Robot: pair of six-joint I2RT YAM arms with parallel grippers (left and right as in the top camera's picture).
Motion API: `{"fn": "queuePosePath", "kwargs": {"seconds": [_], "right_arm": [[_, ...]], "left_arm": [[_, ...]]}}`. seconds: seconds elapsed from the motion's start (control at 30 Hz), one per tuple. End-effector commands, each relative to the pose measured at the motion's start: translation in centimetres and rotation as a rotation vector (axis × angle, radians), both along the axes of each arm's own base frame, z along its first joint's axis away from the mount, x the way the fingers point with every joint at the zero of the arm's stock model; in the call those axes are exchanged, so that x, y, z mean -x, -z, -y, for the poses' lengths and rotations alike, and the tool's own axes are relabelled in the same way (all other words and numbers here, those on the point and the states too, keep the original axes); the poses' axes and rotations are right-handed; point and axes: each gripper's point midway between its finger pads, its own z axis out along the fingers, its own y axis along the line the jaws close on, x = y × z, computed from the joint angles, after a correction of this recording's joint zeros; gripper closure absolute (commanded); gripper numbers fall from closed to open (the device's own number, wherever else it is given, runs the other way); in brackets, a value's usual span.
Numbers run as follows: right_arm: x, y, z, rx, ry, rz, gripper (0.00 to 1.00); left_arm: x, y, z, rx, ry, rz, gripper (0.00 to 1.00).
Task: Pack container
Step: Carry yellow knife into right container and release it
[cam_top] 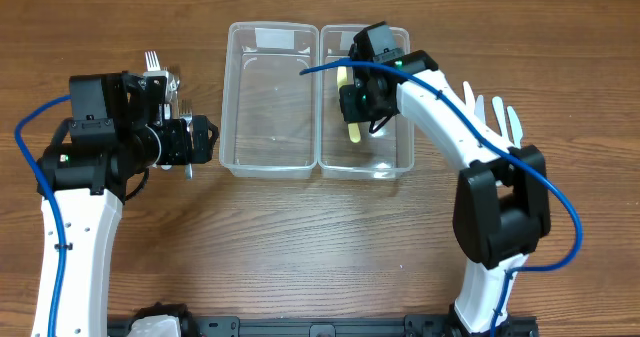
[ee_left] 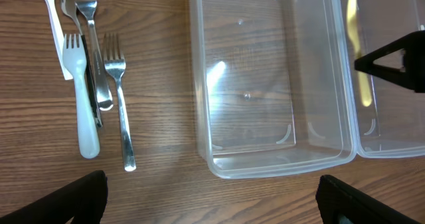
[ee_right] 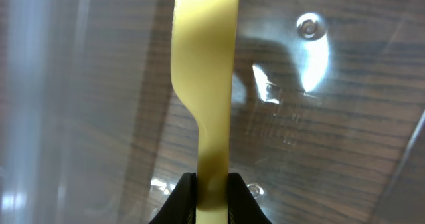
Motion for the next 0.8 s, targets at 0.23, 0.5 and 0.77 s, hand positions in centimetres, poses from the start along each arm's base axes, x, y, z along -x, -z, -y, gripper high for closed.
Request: {"fn": "queuePosePath", "kwargs": {"seconds": [0.23,0.5,0.77], "right_arm": [[-0.5,-2.5,0.2,-0.016,0.022,0.046,0.61],[-2.6,-12.8,6.1,0.009,0.162,0.3,0.45],[-4.3,-14.0,20.2,0.089,0.474,0.337,0.28]], "left_arm": [[-0.4,-0.5,0.8,-0.014,0.043,0.016,0.0],[-0.4,-0.5,0.9,-0.014,0.046,0.016,0.0],[-0.4,-0.5,0.9,-0.014,0.046,0.016,0.0]]}}
